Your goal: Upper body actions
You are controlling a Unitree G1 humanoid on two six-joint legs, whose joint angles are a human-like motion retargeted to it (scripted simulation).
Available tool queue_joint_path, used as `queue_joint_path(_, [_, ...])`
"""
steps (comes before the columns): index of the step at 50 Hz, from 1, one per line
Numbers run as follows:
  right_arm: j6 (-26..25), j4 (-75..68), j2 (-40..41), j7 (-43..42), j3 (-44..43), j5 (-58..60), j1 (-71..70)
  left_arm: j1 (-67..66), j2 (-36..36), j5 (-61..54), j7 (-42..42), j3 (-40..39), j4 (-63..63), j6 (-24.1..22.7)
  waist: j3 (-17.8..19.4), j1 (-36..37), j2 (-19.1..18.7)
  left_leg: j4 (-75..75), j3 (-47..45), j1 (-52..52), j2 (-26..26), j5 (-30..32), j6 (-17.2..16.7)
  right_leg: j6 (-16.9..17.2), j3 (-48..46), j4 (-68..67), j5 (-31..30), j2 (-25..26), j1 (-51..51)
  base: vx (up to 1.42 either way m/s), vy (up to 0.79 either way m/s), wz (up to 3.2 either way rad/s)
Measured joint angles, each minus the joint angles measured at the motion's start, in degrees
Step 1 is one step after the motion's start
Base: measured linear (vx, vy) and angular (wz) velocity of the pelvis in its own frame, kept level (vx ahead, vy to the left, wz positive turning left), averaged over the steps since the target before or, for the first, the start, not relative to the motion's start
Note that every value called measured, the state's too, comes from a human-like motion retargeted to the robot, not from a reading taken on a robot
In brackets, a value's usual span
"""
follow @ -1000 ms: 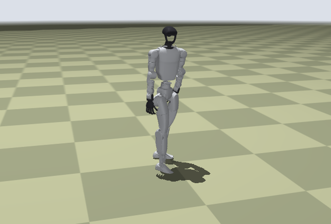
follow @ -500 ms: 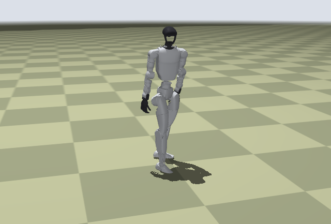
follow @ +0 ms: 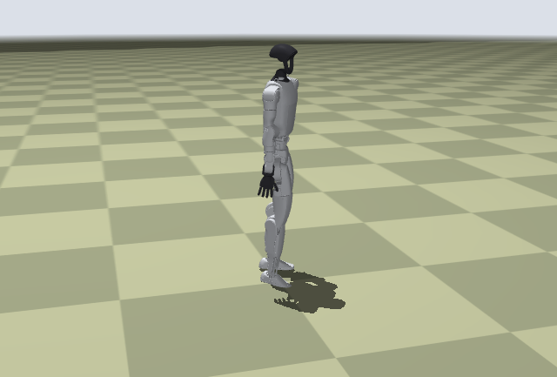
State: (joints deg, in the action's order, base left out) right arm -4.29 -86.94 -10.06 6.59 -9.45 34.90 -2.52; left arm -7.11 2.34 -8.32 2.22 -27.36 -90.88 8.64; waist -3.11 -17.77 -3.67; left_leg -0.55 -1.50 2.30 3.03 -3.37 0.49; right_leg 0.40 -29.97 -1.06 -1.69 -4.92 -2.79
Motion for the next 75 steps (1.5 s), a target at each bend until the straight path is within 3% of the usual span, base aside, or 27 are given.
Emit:
queue_joint_path(17, [0.7, 0.6, 0.8, -0.4, 0.0, 1.5, 0.3, 2.5, 0.0, -2.3, -2.1, -0.1, -1.1, -1.2, 0.4, 6.6, 2.2, -0.7, 8.1, 0.7, 3.9, 2.0, 0.9, 0.2, -8.6, 1.5, 1.3, -0.9, 4.7, -0.05, 0.09, 0.42])
queue_joint_path(28, [0.6, 0.3, 1.4, -0.1, 1.4, 1.6, -0.2, 0.8, -0.3, -1.5, -1.0, 0.7, -0.7, -1.4, 0.6, 1.3, 1.7, -0.4, 2.9, -0.9, 1.3, 0.1, 0.3, 0.0, -2.6, 0.1, -0.4, -1.0, 1.6, 0.02, -0.13, -0.47])
queue_joint_path(35, [0.0, -0.8, 1.6, 0.1, 3.3, 2.1, -2.0, -0.2, -0.1, -1.0, 0.4, 1.1, -0.7, -1.3, 0.1, -2.4, 1.2, 0.6, -6.1, -3.1, -2.2, -2.3, -1.0, 0.2, 6.4, -2.7, -2.3, -1.0, -4.0, 0.01, -0.26, -1.19])
queue_joint_path(44, [0.1, -1.0, 3.2, 2.1, 9.9, 2.9, -6.1, -2.7, 0.9, -0.1, 1.3, 2.5, -1.8, -0.9, 0.3, -9.4, 1.4, 1.6, -20.7, -8.2, -6.5, -5.6, -4.2, 2.2, 20.5, -3.9, -6.6, 2.2, -9.7, -0.06, -0.35, -1.75])
queue_joint_path(52, [1.4, 0.8, 4.9, 3.5, 16.5, 5.7, -9.9, -3.7, 1.4, -0.2, 1.8, 3.1, -1.4, -0.7, 2.2, -17.4, 3.2, -0.3, -32.6, -13.0, -8.9, -7.8, -7.3, 6.1, 28.2, -2.9, -12.0, 4.6, -11.9, -0.21, -0.29, -1.89])
queue_joint_path(64, [1.0, 2.0, 5.9, 4.3, 17.5, 6.4, -13.4, -1.1, -0.6, 1.0, 1.8, 4.2, -1.3, -0.9, 5.5, -35.3, 2.1, -2.7, -43.6, -16.8, -10.5, -9.0, -10.6, 12.9, 29.8, -1.1, -14.5, 6.3, -13.2, -0.17, 0.01, -1.27])
queue_joint_path(75, [-1.6, -0.8, 5.6, 3.5, 12.2, 2.5, -11.8, 2.2, -2.8, 2.2, 0.0, 5.2, -0.3, -2.4, 6.0, -40.6, 0.7, -3.2, -45.6, -17.7, -10.2, -9.1, -11.4, 13.2, 31.5, -2.0, -13.6, 7.4, -13.8, -0.02, 0.02, -0.40])
